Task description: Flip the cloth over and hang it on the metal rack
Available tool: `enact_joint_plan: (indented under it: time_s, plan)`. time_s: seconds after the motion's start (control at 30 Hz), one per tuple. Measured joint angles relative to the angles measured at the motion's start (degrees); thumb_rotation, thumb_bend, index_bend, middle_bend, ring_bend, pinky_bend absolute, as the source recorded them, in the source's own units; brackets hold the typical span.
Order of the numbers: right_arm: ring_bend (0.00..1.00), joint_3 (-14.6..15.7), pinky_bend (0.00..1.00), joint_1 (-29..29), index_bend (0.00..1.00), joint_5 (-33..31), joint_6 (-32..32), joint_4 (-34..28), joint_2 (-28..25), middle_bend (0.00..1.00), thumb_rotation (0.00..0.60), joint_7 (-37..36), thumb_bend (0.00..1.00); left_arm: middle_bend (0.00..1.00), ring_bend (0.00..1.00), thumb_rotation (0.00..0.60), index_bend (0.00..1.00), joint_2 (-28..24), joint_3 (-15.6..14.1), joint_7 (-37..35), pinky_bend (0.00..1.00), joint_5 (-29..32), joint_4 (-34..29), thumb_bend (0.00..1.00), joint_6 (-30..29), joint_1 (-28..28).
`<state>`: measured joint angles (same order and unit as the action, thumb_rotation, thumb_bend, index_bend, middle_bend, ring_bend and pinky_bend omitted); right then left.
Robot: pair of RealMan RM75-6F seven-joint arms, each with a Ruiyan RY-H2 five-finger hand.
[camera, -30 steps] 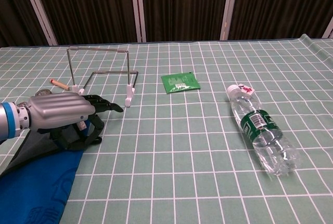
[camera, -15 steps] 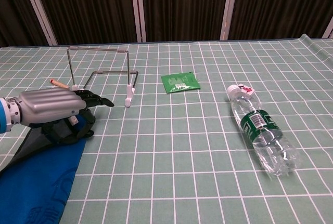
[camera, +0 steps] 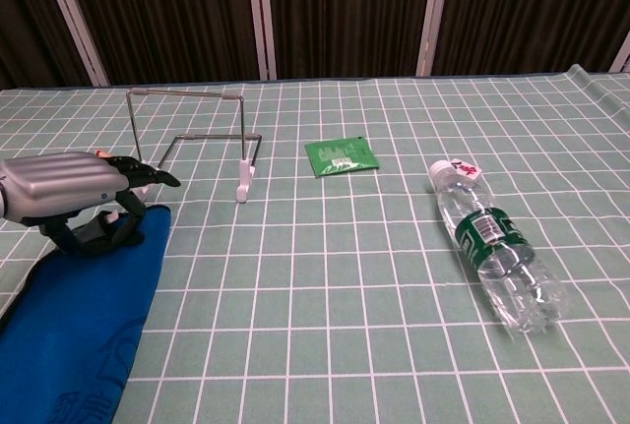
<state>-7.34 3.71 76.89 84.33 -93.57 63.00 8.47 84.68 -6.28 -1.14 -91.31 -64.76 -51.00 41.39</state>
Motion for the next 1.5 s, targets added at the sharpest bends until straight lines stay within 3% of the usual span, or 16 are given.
enact_joint_plan:
  time_s: [0.33,0.6,0.67,0.8,0.87,1.03,1.1,1.17,1.2,1.23,1.33,1.4,1.5]
  plan:
    - [0.0,0.06,0.0,-0.02,0.0,0.13,0.04,-0.16,-0.07,0.0,0.6,0.01,0.0,0.0,0.0,0.6,0.67,-1.39,-0.8,-4.19,0.0,-0.3,3.09,0.54,-2.31,-2.03]
    - [0.0,0.19,0.0,-0.09,0.0,0.62,0.32,-0.48,-0.17,0.0,0.6,0.0,0.0,0.0,0.0,0.6,0.52,-2.48,-1.69,-9.58,0.0,-2.19,4.29,0.52,-6.27,-3.62]
    - [0.0,0.21,0.0,-0.14,0.0,0.68,0.4,-0.57,-0.23,0.0,0.6,-0.11,0.0,0.0,0.0,0.6,0.45,-2.92,-1.93,-10.88,0.0,-2.96,4.5,0.46,-8.26,-4.2]
    - [0.0,0.18,0.0,-0.29,0.0,0.84,0.68,-0.72,-0.46,0.0,0.6,-0.57,0.0,0.0,0.0,0.6,0.19,-4.15,-1.92,-12.36,0.0,-3.53,4.63,0.29,-12.23,-5.88]
    - [0.0,0.22,0.0,-0.3,0.0,0.97,0.67,-0.77,-0.54,0.0,0.6,-0.72,0.0,0.0,0.0,0.6,0.12,-5.0,-1.2,-12.7,0.0,-2.77,4.39,0.23,-14.42,-7.29]
    - [0.0,0.34,0.0,-0.22,0.0,1.34,0.53,-0.93,-0.68,0.0,0.6,-0.93,0.0,0.0,0.0,0.6,0.1,-7.7,1.12,-13.02,0.0,-0.22,1.45,0.15,-16.8,-9.08]
    - [0.0,0.34,0.0,-0.27,0.0,1.48,0.7,-1.05,-0.77,0.0,0.6,-1.08,0.0,0.06,0.03,0.6,0.1,-8.43,1.82,-12.71,0.0,0.44,-0.13,0.14,-16.99,-9.24]
    - [0.0,0.35,0.0,-0.36,0.0,1.6,0.89,-1.16,-0.88,0.0,0.6,-1.27,0.0,0.23,0.17,0.6,0.1,-9.25,2.64,-11.94,0.1,1.22,-2.12,0.14,-16.97,-9.28]
    - [0.0,0.34,0.0,-0.39,0.0,1.63,0.95,-1.2,-0.92,0.0,0.6,-1.33,0.0,0.35,0.3,0.6,0.1,-9.58,2.97,-11.52,0.22,1.56,-2.98,0.14,-16.88,-9.27]
    - [0.0,0.32,0.0,-0.42,0.0,1.64,1.01,-1.23,-0.96,0.0,0.6,-1.4,0.0,0.49,0.46,0.6,0.1,-9.89,3.26,-11.06,0.42,1.88,-3.8,0.14,-16.72,-9.23]
    - [0.0,0.3,0.0,-0.48,0.0,1.72,1.11,-1.29,-1.14,0.0,0.6,-1.7,0.0,0.78,0.77,0.6,0.15,-10.73,4.16,-8.51,0.9,3.0,-6.68,0.14,-15.15,-8.6]
    - [0.0,0.3,0.0,-0.49,0.0,1.76,1.07,-1.3,-1.23,0.0,0.6,-1.89,0.0,0.87,0.87,0.6,0.21,-10.93,4.61,-6.45,0.99,3.75,-8.21,0.14,-13.78,-8.08]
    - [0.0,0.24,0.0,-0.46,0.0,1.65,0.96,-1.14,-1.31,0.0,0.6,-2.08,0.0,0.95,0.94,0.6,0.27,-10.47,5.46,-2.07,1.0,5.53,-10.28,0.14,-10.57,-6.89]
